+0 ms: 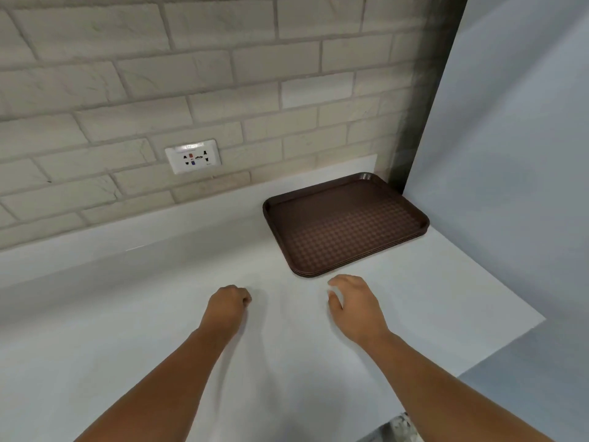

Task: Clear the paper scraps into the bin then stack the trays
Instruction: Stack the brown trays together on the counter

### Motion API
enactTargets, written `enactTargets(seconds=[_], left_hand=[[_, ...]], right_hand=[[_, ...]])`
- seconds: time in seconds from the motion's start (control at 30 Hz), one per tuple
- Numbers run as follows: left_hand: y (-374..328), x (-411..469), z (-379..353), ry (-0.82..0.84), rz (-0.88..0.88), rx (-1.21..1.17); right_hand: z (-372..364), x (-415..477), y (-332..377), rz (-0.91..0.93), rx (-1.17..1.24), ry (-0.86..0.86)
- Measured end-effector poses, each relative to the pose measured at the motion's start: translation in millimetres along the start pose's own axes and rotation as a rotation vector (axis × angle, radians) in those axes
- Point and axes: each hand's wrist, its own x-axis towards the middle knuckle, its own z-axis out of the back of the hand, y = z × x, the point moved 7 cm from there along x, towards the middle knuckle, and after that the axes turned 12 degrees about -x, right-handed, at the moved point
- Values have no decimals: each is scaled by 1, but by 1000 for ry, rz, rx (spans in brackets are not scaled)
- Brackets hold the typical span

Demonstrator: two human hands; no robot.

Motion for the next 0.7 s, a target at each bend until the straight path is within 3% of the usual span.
enactTargets(seconds=[0.13,0.4,0.5,0.7], left_hand=[[-47,-15,-25,63,-25,-210],[-226,-77,-122,253,-227,-710],[-283,-111,-169,313,-278,-770],[-343,-172,-287,376,-352,-779]], right_hand=[[7,-38,-19,-81,3,10],[65,-130,-119,-322,29,-174],[83,-182,-175,-457,34,-235],[66,-287,-282,-695,-36,-143]])
